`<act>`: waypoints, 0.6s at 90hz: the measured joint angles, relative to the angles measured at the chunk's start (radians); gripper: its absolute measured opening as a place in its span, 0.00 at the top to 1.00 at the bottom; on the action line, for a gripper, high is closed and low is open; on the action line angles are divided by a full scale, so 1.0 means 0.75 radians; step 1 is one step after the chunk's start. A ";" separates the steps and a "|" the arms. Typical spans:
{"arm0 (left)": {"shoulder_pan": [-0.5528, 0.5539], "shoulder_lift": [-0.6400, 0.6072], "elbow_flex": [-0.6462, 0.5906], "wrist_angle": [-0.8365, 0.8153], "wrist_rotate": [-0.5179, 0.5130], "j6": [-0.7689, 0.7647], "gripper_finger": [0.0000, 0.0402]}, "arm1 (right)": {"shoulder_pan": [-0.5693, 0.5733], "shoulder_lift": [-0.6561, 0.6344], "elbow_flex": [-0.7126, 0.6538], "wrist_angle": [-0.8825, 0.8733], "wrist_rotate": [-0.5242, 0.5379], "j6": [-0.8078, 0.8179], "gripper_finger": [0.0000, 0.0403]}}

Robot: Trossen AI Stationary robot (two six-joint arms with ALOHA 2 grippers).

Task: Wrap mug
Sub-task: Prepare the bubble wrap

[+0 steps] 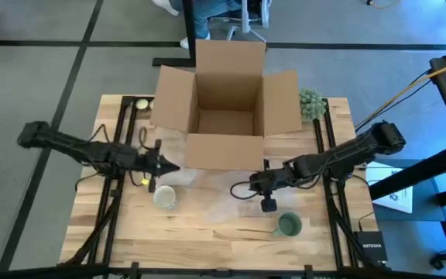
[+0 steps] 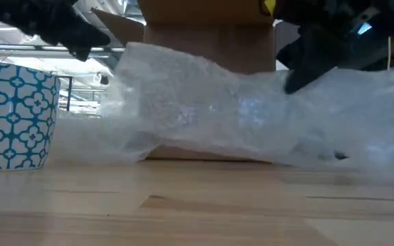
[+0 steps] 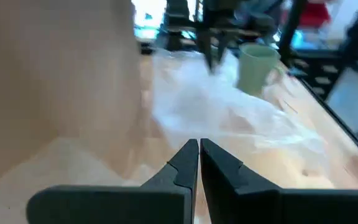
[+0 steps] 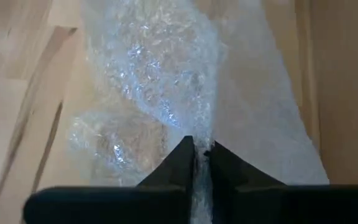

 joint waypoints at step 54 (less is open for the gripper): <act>-0.298 0.638 0.245 0.243 -0.226 0.142 0.98 | 0.000 0.000 -0.020 0.129 0.002 -0.083 0.98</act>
